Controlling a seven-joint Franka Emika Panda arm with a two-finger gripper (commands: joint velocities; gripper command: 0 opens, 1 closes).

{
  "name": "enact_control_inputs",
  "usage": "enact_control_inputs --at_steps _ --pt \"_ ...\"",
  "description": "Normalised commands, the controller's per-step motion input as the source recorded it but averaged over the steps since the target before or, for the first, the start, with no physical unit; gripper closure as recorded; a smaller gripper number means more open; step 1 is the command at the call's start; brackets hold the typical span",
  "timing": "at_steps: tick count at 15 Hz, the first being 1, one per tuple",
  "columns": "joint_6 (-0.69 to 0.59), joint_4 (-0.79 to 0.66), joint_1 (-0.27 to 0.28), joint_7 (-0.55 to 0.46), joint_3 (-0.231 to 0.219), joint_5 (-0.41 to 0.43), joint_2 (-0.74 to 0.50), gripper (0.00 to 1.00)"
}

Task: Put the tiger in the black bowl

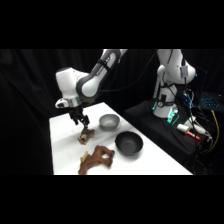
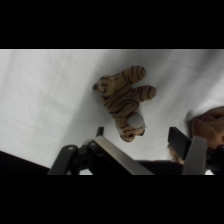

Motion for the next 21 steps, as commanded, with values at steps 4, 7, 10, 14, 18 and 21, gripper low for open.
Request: enact_control_inputs --at_steps 4,7,10,14,18,21 --pt "0.14 0.24 -0.107 -0.28 0.135 0.077 0.28 0.0" --pt "0.2 0.2 -0.094 -0.25 0.117 0.033 0.24 0.0" --pt "0.18 0.2 -0.089 -0.22 0.091 -0.02 0.23 0.0" --pt "0.13 0.16 -0.074 -0.15 0.067 -0.057 0.15 0.33" --pt "0.03 0.06 -0.019 -0.07 0.027 -0.105 -0.05 0.67" --pt "-0.13 -0.05 0.048 0.02 -0.016 -0.126 -0.28 0.91"
